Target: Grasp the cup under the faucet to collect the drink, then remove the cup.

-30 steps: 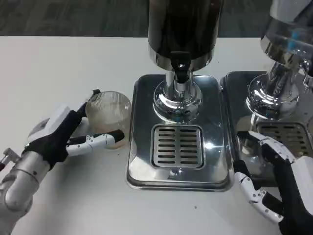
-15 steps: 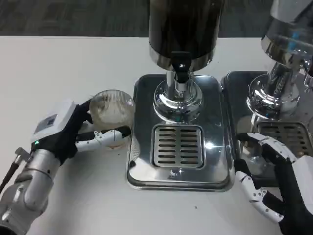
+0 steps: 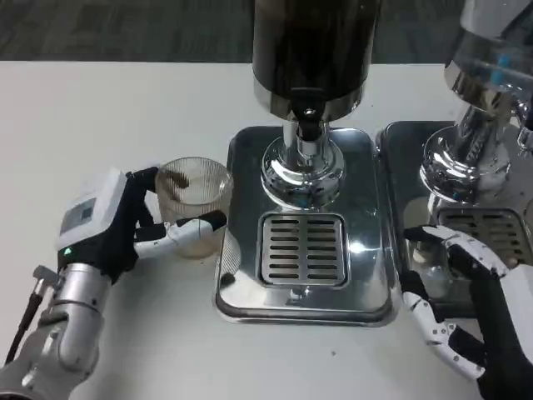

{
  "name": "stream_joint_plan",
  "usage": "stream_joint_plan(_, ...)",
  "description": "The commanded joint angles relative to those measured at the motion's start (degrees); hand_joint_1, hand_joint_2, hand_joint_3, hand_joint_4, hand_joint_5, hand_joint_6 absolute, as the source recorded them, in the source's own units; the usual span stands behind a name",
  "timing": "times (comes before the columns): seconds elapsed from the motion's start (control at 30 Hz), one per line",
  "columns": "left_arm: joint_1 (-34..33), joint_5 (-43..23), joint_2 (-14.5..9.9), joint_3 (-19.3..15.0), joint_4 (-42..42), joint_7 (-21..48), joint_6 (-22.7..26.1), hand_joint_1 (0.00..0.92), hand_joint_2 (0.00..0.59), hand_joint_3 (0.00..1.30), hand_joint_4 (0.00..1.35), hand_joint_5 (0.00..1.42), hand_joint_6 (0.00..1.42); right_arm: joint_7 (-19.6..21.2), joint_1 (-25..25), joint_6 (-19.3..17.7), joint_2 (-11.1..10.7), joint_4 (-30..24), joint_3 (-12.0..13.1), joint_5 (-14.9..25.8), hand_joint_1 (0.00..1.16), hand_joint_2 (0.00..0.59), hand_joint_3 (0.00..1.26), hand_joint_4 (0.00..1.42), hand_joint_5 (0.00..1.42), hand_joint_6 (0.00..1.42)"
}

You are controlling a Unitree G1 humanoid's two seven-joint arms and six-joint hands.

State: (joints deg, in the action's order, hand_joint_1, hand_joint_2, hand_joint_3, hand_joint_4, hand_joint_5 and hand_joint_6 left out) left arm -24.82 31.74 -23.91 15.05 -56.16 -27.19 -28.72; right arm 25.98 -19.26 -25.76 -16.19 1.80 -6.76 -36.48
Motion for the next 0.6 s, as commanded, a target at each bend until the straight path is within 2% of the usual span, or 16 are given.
stream_joint_plan(0.03, 1.3, 0.5, 0.8, 0.4, -1.0, -2.7, 0.0, 0.341, 0.106, 0.63, 0.79, 1.12, 1.42, 0.2, -0.6, -0.5, 0.0, -0.8, 0.7, 0.7, 0.39, 0.421, 0.37, 0.27, 0.24, 0.39)
stream_joint_plan(0.4, 3.6, -0.9, 0.4, -1.0, -0.9, -5.7, -2.2, 0.36, 0.117, 0.69, 0.87, 1.19, 1.42, 0.3, -0.9, -1.1, 0.2, -0.6, 0.5, 1.3, 0.4, 0.421, 0.37, 0.28, 0.24, 0.39)
stream_joint_plan(0.6, 7.3, -2.7, -1.0, -3.5, 3.6, -6.9, -5.0, 0.36, 0.118, 0.7, 0.88, 1.21, 1.42, 0.6, -1.1, -1.3, 0.4, -0.6, 0.5, 1.3, 0.4, 0.421, 0.37, 0.28, 0.24, 0.39)
